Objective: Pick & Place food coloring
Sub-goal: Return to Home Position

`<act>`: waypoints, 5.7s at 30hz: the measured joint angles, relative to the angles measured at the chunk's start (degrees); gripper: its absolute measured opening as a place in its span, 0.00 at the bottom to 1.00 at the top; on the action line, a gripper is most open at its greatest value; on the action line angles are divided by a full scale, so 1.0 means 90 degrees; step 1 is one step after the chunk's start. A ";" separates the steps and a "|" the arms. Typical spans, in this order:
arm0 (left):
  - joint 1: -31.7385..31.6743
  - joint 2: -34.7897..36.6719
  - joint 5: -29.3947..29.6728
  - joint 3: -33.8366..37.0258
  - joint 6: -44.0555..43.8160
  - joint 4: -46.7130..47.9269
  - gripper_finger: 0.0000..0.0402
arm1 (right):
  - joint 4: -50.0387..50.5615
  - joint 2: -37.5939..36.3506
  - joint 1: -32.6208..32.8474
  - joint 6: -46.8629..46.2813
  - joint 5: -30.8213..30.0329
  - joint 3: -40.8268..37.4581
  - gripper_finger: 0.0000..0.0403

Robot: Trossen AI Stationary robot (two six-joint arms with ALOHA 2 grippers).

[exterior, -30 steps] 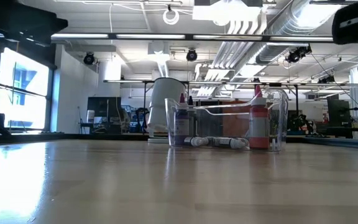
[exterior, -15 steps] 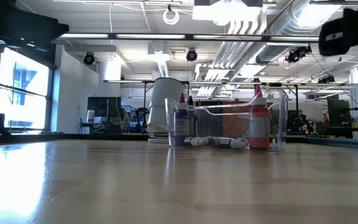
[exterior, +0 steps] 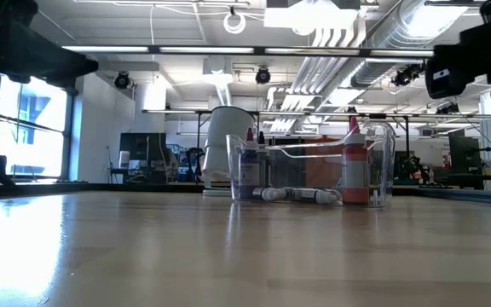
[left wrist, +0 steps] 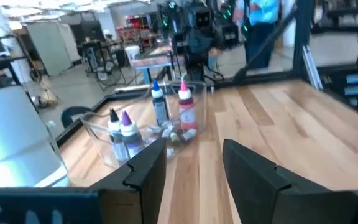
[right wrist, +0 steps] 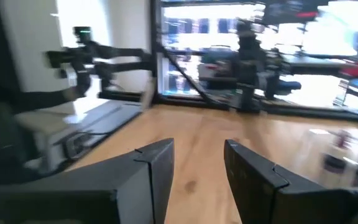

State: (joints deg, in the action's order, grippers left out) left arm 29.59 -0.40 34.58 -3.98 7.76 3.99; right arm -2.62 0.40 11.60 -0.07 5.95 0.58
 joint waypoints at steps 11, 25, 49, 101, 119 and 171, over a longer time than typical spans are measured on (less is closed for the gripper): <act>0.0004 -0.0134 0.0187 0.0079 -0.0197 -0.0139 0.38 | 0.0018 0.0000 0.0001 -0.0129 -0.1073 -0.0002 0.33; 0.0004 -0.0139 0.0171 0.0096 -0.0183 -0.0159 0.38 | 0.0018 0.0000 0.0002 -0.0113 -0.1068 -0.0002 0.33; 0.0004 -0.0139 0.0157 0.0105 -0.0183 -0.0148 0.38 | 0.0020 0.0000 0.0002 -0.0112 -0.1068 -0.0007 0.33; 0.0006 -0.0137 0.0159 0.0106 -0.0185 -0.0144 0.38 | 0.0020 0.0000 0.0002 -0.0114 -0.1068 -0.0010 0.33; 0.0007 -0.0137 0.0161 0.0106 -0.0185 -0.0146 0.38 | 0.0020 0.0001 0.0004 -0.0115 -0.1068 -0.0010 0.33; 0.0004 -0.0138 0.0162 0.0107 -0.0185 -0.0145 0.38 | 0.0020 0.0002 0.0002 -0.0115 -0.1068 -0.0012 0.33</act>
State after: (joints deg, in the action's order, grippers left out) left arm 29.63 -1.64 36.03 -3.02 6.09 2.69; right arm -2.44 0.42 11.62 -1.10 -3.66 0.47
